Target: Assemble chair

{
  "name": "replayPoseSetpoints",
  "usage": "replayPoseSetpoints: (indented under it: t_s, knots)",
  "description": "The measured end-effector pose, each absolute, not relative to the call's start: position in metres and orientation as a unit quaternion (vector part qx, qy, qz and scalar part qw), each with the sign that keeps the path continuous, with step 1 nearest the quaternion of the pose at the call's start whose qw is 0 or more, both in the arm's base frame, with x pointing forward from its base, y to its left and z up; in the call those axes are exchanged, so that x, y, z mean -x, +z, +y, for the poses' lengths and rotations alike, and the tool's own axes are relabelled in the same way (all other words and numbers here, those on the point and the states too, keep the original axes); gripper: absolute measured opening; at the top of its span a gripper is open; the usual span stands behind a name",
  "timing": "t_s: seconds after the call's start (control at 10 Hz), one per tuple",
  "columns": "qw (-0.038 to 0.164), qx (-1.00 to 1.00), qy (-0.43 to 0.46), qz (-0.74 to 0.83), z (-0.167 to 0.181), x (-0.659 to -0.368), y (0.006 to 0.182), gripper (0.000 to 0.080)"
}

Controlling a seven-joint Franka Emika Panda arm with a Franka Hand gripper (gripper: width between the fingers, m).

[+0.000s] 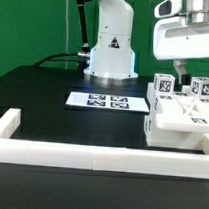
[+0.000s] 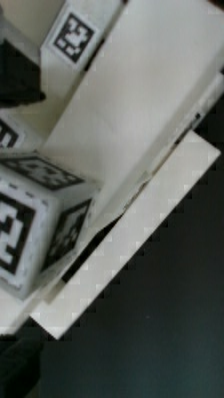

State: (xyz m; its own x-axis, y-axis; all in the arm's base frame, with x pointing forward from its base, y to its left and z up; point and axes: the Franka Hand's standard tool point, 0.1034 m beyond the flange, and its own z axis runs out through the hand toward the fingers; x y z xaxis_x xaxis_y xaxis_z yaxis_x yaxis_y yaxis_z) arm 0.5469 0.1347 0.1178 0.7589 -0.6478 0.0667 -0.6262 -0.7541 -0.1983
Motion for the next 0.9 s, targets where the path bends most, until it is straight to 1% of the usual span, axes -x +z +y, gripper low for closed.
replayPoseSetpoints:
  t_s: [0.1, 0.4, 0.7, 0.8, 0.9]
  knots:
    - [0.072, 0.956, -0.067, 0.278, 0.1361, -0.5468, 0.1178, 0.0649]
    - [0.055, 0.987, -0.065, 0.133, 0.1368, -0.5473, 0.1181, 0.0649]
    - [0.046, 0.995, -0.071, 0.05, 0.1371, -0.5482, 0.1188, 0.0649]
    - [0.039, 0.996, -0.076, 0.001, 0.1377, -0.5488, 0.1193, 0.0649]
    - [0.036, 0.996, -0.077, -0.028, 0.1373, -0.5489, 0.1193, 0.0649]
